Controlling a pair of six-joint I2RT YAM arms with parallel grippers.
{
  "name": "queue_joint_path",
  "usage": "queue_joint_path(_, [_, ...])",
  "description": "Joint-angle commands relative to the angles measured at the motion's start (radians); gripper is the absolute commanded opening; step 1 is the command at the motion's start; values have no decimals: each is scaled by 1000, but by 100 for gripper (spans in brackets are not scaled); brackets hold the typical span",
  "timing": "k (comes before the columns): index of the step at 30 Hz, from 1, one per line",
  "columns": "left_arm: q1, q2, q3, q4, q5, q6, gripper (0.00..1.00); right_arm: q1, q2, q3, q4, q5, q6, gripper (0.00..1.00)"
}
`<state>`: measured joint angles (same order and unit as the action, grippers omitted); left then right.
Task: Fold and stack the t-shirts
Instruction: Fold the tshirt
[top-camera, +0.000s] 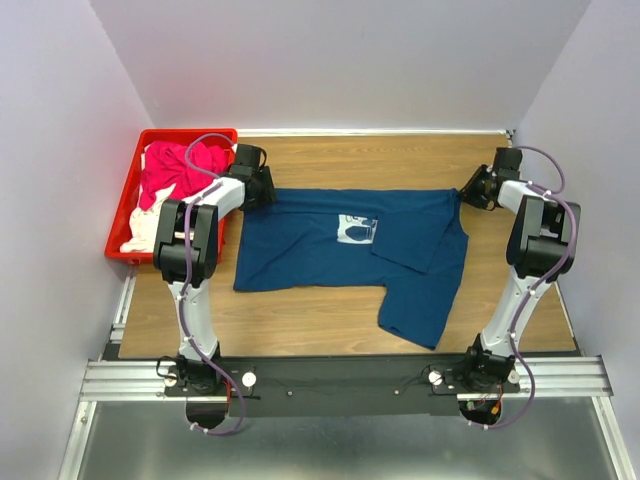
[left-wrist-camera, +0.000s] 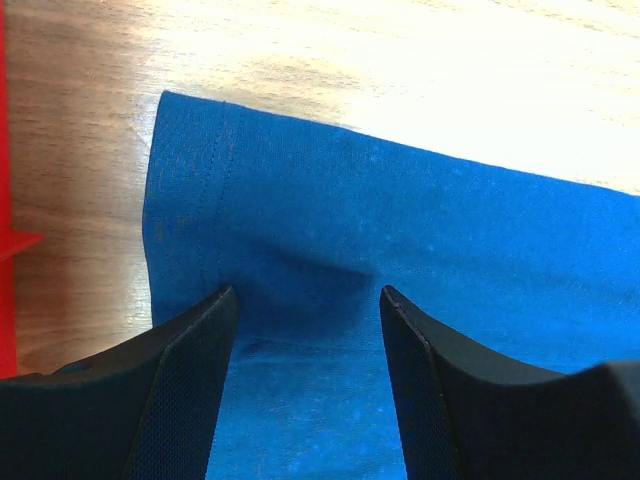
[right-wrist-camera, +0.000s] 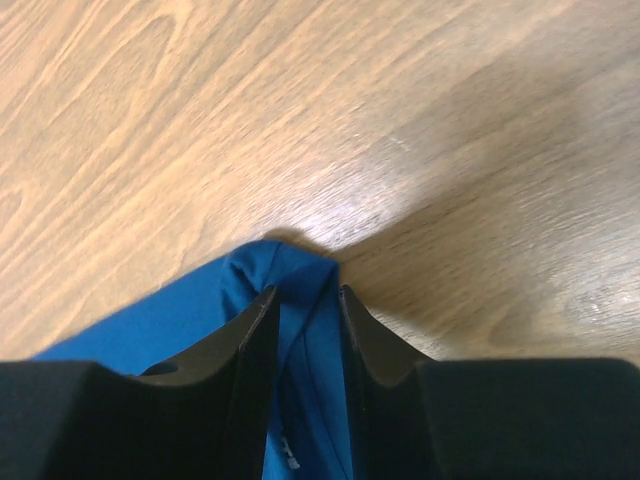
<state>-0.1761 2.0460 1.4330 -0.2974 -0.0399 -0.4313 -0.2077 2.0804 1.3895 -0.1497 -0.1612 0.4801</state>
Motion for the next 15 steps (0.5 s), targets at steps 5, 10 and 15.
queue_joint_path(5, [1, 20, -8, -17, 34, -17, 67, 51, -71, 9, -39, -52, -149, 41])
queue_joint_path(10, [1, 14, -17, -14, 31, -14, 67, 67, -46, 13, -62, -8, -158, 41])
queue_joint_path(15, [1, 17, -19, -11, 34, -15, 67, 68, -16, 14, -68, 43, -161, 37])
